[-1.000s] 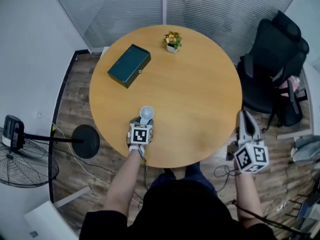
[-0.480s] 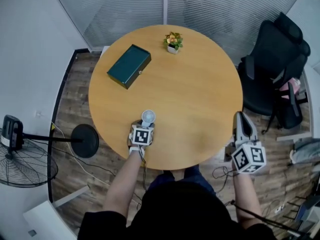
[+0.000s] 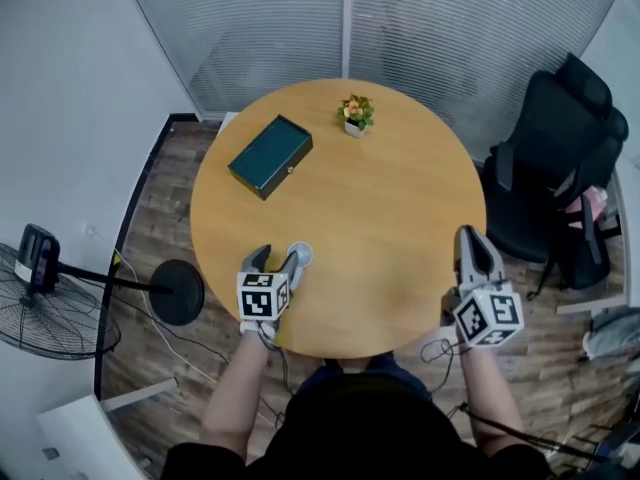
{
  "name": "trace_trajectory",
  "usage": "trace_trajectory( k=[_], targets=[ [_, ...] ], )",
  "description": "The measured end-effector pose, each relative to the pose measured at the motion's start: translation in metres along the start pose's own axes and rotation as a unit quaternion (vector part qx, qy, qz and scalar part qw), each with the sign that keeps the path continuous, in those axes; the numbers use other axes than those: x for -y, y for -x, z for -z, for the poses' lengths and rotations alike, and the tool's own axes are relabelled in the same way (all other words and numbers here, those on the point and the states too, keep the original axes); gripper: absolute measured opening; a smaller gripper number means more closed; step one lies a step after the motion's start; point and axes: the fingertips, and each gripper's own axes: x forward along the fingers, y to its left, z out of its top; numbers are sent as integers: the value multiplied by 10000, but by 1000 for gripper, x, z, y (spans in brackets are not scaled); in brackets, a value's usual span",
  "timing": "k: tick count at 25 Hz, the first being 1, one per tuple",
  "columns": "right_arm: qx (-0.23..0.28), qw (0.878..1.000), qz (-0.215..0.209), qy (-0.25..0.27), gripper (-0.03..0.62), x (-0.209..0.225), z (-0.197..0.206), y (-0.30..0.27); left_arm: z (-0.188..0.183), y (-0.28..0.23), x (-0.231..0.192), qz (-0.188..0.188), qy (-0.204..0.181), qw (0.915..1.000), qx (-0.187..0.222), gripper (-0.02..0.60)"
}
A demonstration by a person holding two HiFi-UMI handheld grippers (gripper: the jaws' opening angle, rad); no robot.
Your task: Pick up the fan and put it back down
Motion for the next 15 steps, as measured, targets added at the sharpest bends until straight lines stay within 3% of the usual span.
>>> trace_trajectory(
  k=[8, 15],
  targets=[
    [224, 9988, -438, 10, 34, -3, -32, -22, -106, 63, 48, 169, 81, 9907, 1349, 225],
    [382, 9961, -775, 177, 28, -11, -62, -30, -170, 110, 87, 51, -230, 9753, 2194, 192]
  ],
)
